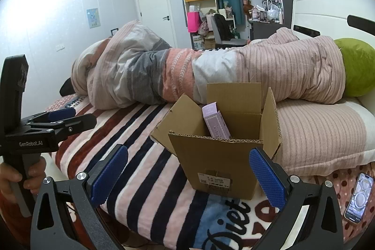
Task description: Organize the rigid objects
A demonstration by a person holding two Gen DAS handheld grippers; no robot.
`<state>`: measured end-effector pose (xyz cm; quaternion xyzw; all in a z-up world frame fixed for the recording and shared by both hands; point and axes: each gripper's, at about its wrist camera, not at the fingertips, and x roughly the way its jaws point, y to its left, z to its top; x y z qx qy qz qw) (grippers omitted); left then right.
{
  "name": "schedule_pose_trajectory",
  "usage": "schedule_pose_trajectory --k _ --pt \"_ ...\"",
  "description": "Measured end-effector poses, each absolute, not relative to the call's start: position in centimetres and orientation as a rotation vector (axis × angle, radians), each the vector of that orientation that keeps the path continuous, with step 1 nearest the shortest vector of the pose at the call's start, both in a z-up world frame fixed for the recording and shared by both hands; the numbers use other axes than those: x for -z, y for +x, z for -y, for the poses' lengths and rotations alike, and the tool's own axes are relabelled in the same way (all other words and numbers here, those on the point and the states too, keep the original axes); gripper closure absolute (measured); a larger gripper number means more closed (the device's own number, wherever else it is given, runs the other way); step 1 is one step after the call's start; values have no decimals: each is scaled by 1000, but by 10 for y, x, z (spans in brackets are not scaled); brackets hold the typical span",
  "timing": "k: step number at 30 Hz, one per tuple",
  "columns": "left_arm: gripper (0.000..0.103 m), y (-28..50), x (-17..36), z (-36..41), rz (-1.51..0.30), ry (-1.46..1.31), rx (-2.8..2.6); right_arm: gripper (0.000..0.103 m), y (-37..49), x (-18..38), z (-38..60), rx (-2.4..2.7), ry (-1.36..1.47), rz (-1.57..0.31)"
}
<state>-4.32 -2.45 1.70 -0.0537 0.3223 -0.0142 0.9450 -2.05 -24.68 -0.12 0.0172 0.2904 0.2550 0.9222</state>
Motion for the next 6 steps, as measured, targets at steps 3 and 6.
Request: schedule_pose_trajectory --k 3,6 --pt "0 -43 -17 25 -656 -108 32 0 -21 2 247 -523 34 -598" --pt "0 -44 -18 25 -656 -107 32 0 -21 2 247 -523 34 -597"
